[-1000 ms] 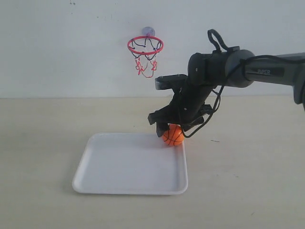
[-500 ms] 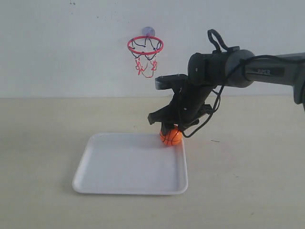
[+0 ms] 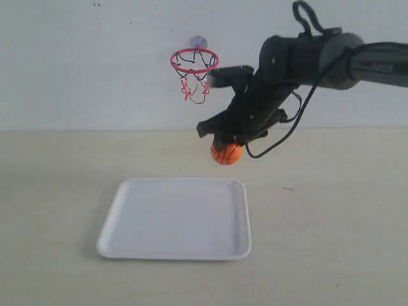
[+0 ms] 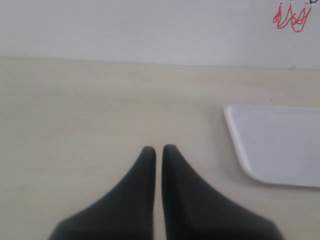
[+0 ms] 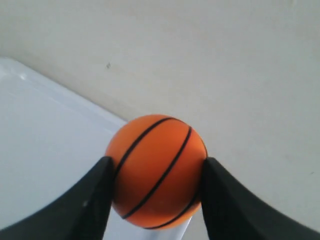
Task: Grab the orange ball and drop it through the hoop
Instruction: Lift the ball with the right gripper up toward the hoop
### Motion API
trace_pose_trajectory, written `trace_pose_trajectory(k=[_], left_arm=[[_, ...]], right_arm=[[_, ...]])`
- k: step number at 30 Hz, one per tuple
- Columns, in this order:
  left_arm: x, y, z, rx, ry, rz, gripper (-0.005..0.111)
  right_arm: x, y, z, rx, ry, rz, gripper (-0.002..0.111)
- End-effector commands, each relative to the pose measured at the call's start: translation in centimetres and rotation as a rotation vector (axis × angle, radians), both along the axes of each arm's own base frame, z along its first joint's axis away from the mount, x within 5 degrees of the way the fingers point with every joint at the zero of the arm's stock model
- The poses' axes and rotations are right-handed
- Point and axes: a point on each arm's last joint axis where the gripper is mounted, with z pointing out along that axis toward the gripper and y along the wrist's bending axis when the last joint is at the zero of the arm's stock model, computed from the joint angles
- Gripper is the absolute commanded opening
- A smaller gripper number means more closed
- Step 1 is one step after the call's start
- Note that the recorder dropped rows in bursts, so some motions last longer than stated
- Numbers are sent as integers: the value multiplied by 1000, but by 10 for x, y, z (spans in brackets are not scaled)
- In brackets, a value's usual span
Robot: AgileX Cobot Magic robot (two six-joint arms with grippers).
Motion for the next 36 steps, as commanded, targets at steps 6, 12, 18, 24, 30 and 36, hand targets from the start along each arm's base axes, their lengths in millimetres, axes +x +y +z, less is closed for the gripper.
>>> trace_pose_trajectory(k=[6, 12, 18, 24, 30, 36], left_arm=[[0, 0, 0, -13, -7, 3, 4], [0, 0, 0, -13, -7, 3, 4], [0, 0, 0, -13, -7, 3, 4], [0, 0, 0, -13, -7, 3, 4], [0, 0, 0, -13, -7, 3, 4], [0, 0, 0, -13, -7, 3, 4]], right_arm=[[-9, -5, 69, 5, -277, 118, 0], [-3, -3, 75, 30, -363, 105, 0], [8, -1, 91, 64, -585, 93, 0], [18, -11, 97, 74, -691, 56, 0], [42, -36, 85, 177, -719, -104, 0], [54, -46, 64, 163, -692, -131, 0]])
